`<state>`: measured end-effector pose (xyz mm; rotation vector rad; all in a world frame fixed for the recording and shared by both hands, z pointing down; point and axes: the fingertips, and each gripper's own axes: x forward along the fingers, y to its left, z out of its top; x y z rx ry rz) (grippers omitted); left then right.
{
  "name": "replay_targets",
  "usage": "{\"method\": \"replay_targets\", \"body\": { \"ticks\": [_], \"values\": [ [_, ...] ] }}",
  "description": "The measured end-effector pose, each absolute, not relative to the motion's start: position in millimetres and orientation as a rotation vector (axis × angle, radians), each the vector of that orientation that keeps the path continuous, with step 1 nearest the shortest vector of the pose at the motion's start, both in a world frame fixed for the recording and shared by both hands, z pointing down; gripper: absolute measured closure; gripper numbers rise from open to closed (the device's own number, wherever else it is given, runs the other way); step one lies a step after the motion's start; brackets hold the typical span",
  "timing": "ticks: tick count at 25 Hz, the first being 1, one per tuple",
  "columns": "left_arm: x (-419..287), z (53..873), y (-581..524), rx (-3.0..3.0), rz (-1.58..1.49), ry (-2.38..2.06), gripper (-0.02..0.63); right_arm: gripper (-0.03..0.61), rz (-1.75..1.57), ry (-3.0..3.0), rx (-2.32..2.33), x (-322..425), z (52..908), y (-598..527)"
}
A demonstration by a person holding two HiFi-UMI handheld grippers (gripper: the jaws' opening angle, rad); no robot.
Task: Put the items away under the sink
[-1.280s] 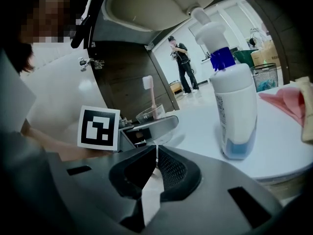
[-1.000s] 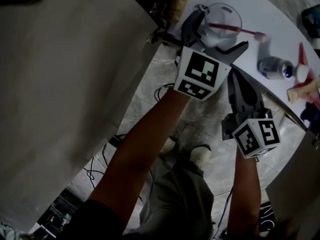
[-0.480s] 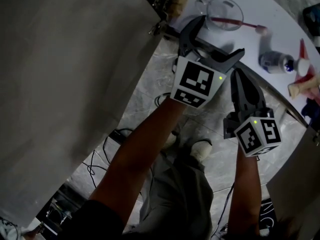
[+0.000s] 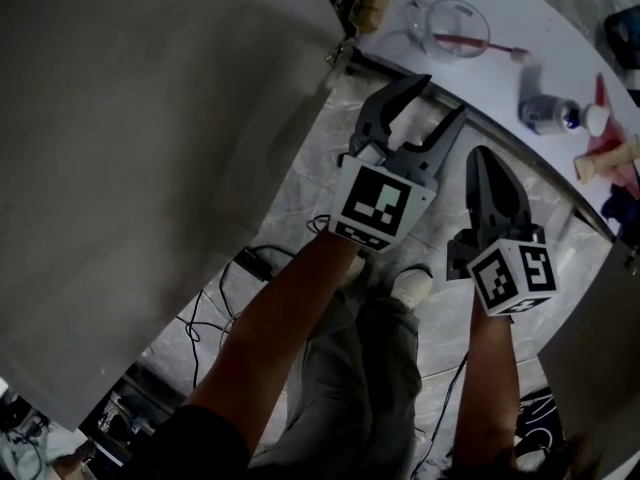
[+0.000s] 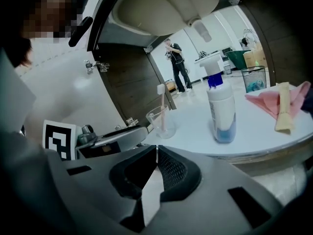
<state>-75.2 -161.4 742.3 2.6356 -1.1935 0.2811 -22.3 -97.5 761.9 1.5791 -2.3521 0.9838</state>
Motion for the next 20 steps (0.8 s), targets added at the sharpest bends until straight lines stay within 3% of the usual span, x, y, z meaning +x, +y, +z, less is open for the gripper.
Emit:
{"method": "replay_targets", "body": {
  "ticks": [7, 20],
  "values": [
    [-82, 717, -127, 2.603, 0.282, -1.134, 0.583, 0.543, 0.966, -2.330, 1.557, -35, 733, -83],
    [-93, 665, -83, 2.546, 0.290, -1.031, 0.598, 0.543, 0.963, -2.294, 1.608, -50, 668, -64]
  ]
}}
